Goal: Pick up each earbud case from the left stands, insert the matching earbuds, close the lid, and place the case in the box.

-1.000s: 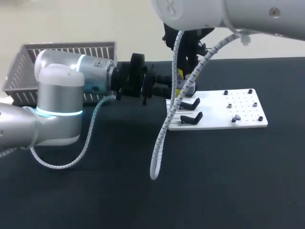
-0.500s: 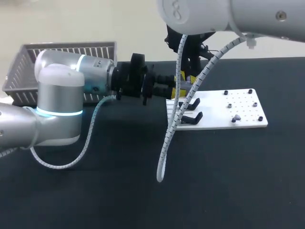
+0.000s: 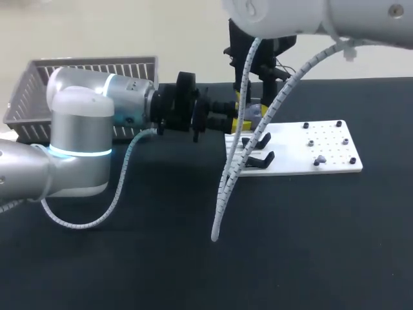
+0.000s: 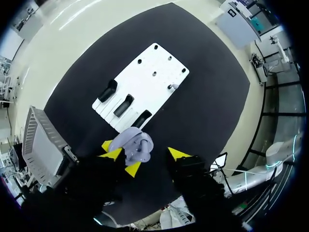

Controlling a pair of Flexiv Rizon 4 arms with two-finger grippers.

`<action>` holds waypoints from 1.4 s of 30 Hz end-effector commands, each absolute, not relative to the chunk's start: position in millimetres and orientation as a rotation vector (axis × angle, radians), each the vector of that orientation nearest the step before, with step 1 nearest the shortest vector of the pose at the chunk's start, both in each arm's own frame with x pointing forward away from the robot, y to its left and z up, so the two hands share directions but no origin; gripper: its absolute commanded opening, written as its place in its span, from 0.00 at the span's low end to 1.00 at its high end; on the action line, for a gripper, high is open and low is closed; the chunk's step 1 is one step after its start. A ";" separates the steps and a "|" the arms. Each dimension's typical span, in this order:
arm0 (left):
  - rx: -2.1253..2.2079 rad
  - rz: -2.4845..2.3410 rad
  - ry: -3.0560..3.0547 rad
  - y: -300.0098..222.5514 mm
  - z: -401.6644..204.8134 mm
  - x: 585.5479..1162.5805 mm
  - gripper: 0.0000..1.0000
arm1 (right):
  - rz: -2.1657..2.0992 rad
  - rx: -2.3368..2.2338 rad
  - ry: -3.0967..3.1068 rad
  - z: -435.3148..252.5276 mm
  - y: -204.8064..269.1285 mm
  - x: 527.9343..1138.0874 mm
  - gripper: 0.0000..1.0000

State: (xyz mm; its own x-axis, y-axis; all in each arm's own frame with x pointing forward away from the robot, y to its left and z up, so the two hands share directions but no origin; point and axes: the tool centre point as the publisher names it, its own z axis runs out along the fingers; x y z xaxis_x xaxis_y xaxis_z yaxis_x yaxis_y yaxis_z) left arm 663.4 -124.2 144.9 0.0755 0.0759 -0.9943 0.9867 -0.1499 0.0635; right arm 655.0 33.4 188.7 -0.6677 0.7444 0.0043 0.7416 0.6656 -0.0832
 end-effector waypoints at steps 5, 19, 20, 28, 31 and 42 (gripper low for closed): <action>1.411 -1.224 1.141 -124.0 144.6 662.5 0.00 | -0.077 -1.200 -2.895 205.6 22.6 625.7 1.00; 1.411 -1.224 1.141 -124.0 144.6 662.5 0.00 | -0.088 -1.141 -2.820 189.8 24.0 615.8 1.00; 1.411 -1.224 1.141 -124.0 144.6 662.5 0.00 | -0.087 -1.141 -2.816 189.4 23.9 615.3 1.00; 1.411 -1.224 1.141 -124.0 144.6 662.5 0.00 | -0.085 -1.154 -2.796 184.0 19.3 611.0 1.00; 1.411 -1.224 1.141 -124.0 144.6 662.5 0.00 | -0.098 -1.171 -2.793 184.9 14.5 611.5 1.00; 1.411 -1.224 1.141 -124.0 144.6 662.5 0.00 | -0.119 -1.180 -2.798 189.9 8.8 610.3 1.00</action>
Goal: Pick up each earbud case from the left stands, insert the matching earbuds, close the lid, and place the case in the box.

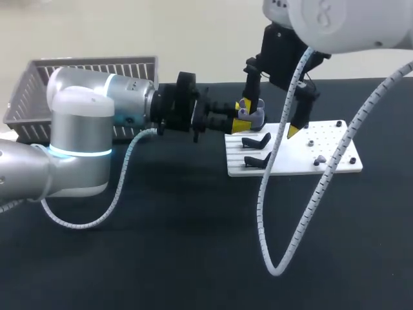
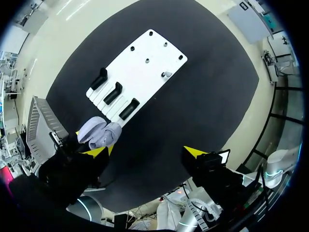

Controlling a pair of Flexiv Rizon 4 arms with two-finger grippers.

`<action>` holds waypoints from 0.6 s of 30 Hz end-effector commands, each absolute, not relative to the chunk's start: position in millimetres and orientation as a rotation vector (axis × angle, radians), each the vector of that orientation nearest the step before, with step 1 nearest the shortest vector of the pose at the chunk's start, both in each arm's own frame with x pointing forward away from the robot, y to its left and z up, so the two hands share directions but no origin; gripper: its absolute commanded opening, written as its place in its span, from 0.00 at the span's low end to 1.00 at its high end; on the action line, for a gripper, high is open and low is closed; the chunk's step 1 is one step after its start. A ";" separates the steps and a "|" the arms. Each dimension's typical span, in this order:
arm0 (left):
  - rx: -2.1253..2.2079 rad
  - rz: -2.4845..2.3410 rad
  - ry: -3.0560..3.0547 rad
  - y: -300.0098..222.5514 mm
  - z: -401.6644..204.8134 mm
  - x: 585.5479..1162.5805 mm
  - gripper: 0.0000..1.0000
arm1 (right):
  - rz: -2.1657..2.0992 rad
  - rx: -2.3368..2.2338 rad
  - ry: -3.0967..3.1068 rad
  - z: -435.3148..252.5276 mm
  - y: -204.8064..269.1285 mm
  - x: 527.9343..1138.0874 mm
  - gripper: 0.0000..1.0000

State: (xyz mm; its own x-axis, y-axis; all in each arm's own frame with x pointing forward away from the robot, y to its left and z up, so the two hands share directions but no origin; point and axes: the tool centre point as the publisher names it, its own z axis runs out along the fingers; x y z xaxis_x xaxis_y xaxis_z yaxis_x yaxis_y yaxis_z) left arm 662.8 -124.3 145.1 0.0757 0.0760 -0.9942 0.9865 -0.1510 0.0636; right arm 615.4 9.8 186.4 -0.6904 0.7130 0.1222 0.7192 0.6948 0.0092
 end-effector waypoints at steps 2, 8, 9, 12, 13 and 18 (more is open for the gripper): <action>1.411 -1.224 1.141 -124.0 144.6 662.5 0.00 | -0.170 -1.145 -2.829 194.9 10.7 608.0 1.00; 1.411 -1.224 1.141 -124.0 144.6 662.5 0.00 | -0.202 -0.888 -3.166 219.7 21.8 590.0 1.00; 1.411 -1.224 1.141 -124.0 144.6 662.5 0.00 | -0.209 -0.860 -3.201 223.1 21.3 587.5 1.00; 1.411 -1.224 1.141 -124.0 144.6 662.5 0.00 | -0.225 -0.841 -3.250 228.4 16.6 584.0 1.00; 1.411 -1.224 1.141 -124.0 144.6 662.5 0.00 | -0.227 -0.842 -3.260 229.6 14.1 583.1 1.00; 1.411 -1.224 1.141 -124.0 144.6 662.5 0.00 | -0.237 -0.855 -3.296 231.8 -2.6 577.1 1.00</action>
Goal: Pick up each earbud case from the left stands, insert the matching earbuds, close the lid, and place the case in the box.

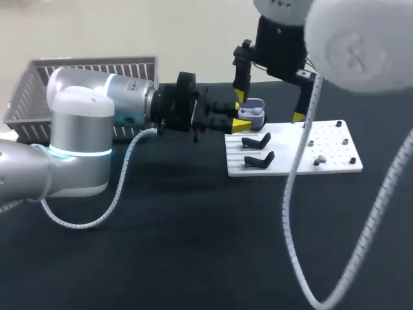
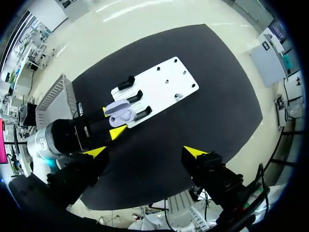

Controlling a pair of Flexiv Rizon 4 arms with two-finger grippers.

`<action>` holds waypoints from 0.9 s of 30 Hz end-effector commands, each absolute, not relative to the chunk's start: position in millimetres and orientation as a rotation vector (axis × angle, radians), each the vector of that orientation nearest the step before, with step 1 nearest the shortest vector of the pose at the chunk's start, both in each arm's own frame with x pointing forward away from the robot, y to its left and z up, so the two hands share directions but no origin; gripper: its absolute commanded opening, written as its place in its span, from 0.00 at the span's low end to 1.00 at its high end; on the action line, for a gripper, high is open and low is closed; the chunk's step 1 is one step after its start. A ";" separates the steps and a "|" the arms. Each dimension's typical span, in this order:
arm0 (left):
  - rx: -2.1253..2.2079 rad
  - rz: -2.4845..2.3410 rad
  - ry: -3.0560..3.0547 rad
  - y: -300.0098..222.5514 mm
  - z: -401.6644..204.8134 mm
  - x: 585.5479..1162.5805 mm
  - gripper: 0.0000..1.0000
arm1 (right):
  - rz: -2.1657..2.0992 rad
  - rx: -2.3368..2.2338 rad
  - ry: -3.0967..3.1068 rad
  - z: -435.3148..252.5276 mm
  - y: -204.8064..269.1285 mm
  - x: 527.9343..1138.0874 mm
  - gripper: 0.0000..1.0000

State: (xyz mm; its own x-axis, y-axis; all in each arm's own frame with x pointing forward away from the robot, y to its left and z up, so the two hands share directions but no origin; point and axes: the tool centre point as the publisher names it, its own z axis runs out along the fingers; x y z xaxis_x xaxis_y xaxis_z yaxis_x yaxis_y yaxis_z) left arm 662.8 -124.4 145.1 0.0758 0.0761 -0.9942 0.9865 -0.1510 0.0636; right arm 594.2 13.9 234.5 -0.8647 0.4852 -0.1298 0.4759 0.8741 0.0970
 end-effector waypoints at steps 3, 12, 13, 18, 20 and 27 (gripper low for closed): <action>1.411 -1.224 1.141 -124.0 144.6 662.5 0.00 | 0.188 0.735 2.768 227.8 -15.7 575.5 1.00; 1.411 -1.224 1.141 -124.0 144.6 662.5 0.00 | 0.200 0.834 2.791 206.3 -52.0 579.5 1.00; 1.411 -1.224 1.141 -124.0 144.6 662.5 0.00 | 0.194 0.844 2.796 202.0 -55.6 580.7 1.00; 1.411 -1.224 1.141 -124.0 144.6 662.5 0.00 | 0.205 0.879 2.830 181.7 -70.0 587.3 1.00; 1.411 -1.224 1.141 -124.0 144.6 662.5 0.00 | 0.222 0.878 2.847 174.5 -74.8 590.8 1.00; 1.411 -1.224 1.141 -124.0 144.6 662.5 0.00 | 0.222 0.878 2.847 174.5 -74.8 590.8 1.00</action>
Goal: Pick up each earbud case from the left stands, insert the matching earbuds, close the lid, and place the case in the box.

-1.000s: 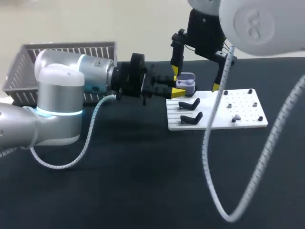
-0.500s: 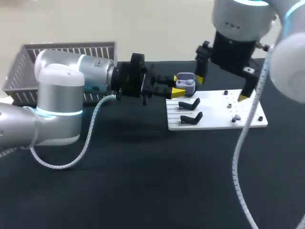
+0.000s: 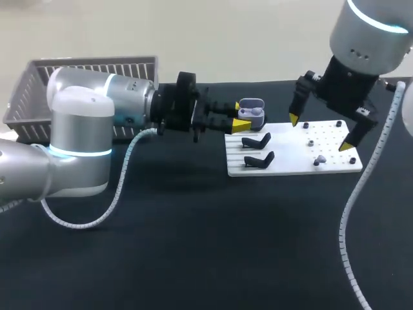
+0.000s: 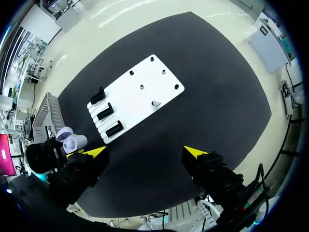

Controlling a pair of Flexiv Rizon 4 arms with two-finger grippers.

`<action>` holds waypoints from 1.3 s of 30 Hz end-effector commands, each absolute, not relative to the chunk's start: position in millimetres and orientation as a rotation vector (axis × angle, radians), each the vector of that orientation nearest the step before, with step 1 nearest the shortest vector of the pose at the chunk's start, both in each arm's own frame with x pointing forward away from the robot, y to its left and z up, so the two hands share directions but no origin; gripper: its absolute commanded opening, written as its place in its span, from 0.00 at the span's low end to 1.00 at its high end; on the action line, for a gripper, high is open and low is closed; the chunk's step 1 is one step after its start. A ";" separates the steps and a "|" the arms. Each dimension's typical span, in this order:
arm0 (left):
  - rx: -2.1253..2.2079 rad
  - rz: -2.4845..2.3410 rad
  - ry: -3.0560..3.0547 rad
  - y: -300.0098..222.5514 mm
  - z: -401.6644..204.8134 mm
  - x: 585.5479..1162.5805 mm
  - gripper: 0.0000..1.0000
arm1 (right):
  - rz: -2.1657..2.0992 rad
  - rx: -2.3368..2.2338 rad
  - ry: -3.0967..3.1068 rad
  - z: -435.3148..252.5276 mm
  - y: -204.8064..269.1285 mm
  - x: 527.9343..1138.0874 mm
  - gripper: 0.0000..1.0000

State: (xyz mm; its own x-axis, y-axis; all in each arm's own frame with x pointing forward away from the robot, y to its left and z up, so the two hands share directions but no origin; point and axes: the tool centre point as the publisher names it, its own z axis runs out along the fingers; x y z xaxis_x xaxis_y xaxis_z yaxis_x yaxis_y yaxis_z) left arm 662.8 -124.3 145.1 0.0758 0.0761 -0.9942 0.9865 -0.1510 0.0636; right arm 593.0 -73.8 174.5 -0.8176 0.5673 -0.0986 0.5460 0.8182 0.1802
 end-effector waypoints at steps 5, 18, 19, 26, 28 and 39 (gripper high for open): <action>1.411 -1.224 1.141 -124.0 144.6 662.5 0.00 | 0.222 0.878 2.847 174.5 -74.8 590.8 1.00; 1.411 -1.224 1.141 -124.0 144.6 662.5 0.00 | 0.168 0.865 2.834 171.7 -82.0 592.0 1.00; 1.411 -1.224 1.141 -124.0 144.6 662.5 0.00 | 0.121 0.855 2.823 170.3 -85.4 592.1 1.00; 1.411 -1.224 1.141 -124.0 144.6 662.5 0.00 | 0.094 0.700 2.744 152.9 -109.5 588.5 1.00; 1.411 -1.224 1.141 -124.0 144.6 662.5 0.00 | 0.125 0.614 2.746 148.8 -114.9 587.6 1.00; 1.411 -1.224 1.141 -124.0 144.6 662.5 0.00 | 0.275 0.402 2.814 126.1 -130.8 595.4 1.00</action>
